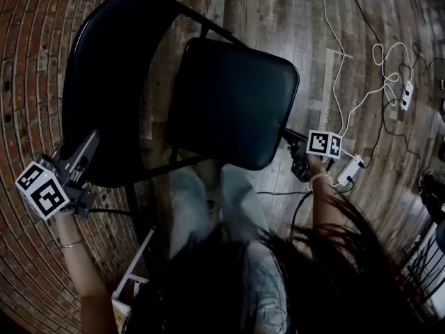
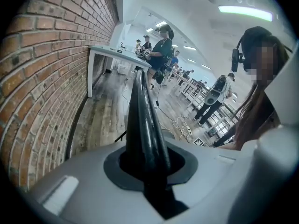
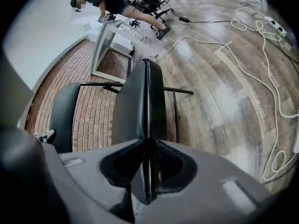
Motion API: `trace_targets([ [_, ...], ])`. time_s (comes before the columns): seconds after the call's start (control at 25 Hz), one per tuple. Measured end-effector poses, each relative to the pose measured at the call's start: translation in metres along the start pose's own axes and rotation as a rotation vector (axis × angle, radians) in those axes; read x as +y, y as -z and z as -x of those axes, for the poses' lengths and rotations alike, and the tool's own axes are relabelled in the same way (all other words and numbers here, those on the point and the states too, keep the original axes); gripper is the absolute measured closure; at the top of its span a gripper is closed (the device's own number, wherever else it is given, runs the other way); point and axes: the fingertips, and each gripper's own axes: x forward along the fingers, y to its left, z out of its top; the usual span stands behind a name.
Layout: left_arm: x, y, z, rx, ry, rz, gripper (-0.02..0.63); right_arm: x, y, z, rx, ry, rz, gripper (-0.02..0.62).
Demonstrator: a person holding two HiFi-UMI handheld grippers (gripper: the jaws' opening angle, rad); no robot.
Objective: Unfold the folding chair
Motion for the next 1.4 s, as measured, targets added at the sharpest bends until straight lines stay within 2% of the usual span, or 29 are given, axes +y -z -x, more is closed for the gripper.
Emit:
trace_targets([
  [0.12, 0.007, 0.003, -0.003, 0.001, 0.004, -0.002, 0.537, -0.007, 0.004, 0.000, 0.006, 0.056, 0.002, 0.536],
  [0.2, 0.011, 0.005, -0.005, 0.005, 0.010, -0.001, 0.537, -0.010, 0.009, 0.000, 0.025, 0.079, 0.016, 0.598],
  [0.32, 0.015, 0.009, -0.007, 0.012, 0.026, 0.008, 0.538, -0.006, 0.020, -0.004, 0.066, 0.065, 0.038, 0.598],
  [0.48, 0.015, 0.008, -0.008, 0.011, 0.029, 0.008, 0.536, -0.006, 0.024, -0.005, 0.057, 0.067, 0.015, 0.598],
  [0.72, 0.019, 0.009, -0.006, 0.005, -0.019, -0.010, 0.507, -0.005, 0.033, -0.003, 0.079, 0.064, 0.006, 0.600],
  [0.96, 0.024, 0.018, 0.001, -0.046, -0.005, 0.081, 0.457, -0.009, 0.052, 0.000, 0.101, 0.074, -0.002, 0.600],
  [1.4, 0.018, 0.044, 0.026, -0.018, -0.078, 0.066, 0.449, 0.005, 0.074, 0.004, 0.114, 0.054, 0.005, 0.600],
])
